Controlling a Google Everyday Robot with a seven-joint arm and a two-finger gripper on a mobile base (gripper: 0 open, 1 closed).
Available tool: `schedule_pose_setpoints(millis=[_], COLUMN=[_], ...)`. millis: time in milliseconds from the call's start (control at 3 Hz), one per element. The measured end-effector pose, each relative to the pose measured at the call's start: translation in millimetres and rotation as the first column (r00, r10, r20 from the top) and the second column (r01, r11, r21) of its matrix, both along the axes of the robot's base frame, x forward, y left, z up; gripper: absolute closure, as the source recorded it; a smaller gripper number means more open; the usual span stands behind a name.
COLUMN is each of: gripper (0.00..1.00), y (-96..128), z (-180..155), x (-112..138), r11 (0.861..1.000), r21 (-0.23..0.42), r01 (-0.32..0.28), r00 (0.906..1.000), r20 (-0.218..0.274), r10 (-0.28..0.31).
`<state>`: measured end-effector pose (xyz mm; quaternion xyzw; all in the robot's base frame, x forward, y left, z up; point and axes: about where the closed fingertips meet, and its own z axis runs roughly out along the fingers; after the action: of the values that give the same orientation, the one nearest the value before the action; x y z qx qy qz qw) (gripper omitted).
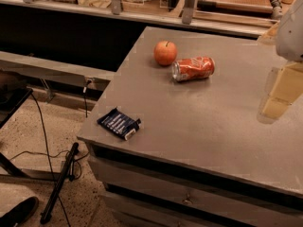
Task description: Move coke can near rxbar blueberry
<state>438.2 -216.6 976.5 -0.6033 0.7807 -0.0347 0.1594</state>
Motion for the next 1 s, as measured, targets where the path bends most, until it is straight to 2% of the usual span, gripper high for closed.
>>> schedule_pose_setpoints(millis=[333, 1000], gripper=[0.0, 0.0], y=[0, 0], z=[0, -7], x=[0, 52], r11=[1.0, 0.999], r21=[0.0, 0.003], r01=[0.0, -0.042], r00=[1.0, 0.9969], r20=[0.002, 0.066], r10=[0.0, 0.042])
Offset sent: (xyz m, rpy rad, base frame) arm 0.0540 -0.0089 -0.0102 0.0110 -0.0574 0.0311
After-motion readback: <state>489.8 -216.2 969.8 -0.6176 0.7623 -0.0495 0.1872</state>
